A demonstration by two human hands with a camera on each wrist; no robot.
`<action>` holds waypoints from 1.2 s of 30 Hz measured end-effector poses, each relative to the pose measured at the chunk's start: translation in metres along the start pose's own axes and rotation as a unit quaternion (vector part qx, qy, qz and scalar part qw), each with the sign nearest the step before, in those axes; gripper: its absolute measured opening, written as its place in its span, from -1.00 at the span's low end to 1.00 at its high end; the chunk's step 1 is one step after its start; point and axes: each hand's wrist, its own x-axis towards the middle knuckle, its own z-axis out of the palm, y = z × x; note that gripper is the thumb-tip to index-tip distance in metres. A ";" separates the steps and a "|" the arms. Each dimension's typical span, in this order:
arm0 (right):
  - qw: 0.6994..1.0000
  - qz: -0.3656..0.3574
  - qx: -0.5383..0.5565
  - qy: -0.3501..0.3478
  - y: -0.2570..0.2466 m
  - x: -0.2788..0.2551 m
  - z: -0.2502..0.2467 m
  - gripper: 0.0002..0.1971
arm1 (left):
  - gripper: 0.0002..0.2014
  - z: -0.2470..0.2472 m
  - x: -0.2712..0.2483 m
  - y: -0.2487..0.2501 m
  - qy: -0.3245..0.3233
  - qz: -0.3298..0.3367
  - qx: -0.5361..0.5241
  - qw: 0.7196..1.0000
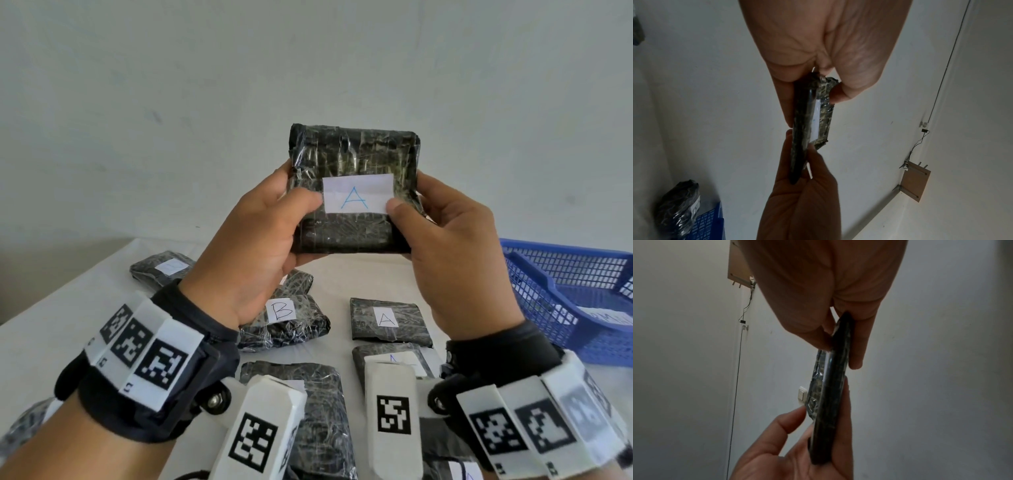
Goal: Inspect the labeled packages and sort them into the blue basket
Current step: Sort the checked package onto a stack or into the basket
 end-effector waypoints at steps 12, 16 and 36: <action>0.990 -0.044 -0.129 -0.042 -0.009 -0.006 0.006 -0.57 | -0.59 0.000 -0.001 -0.002 -0.003 0.025 0.020 0.999; 0.992 -0.023 -0.094 -0.083 -0.007 -0.002 0.001 -0.59 | -0.59 -0.001 -0.001 0.000 -0.002 0.012 0.020 1.000; 0.986 0.070 -0.075 -0.134 -0.007 0.003 -0.019 -0.42 | -0.61 -0.017 0.009 -0.007 0.043 -0.027 -0.027 0.998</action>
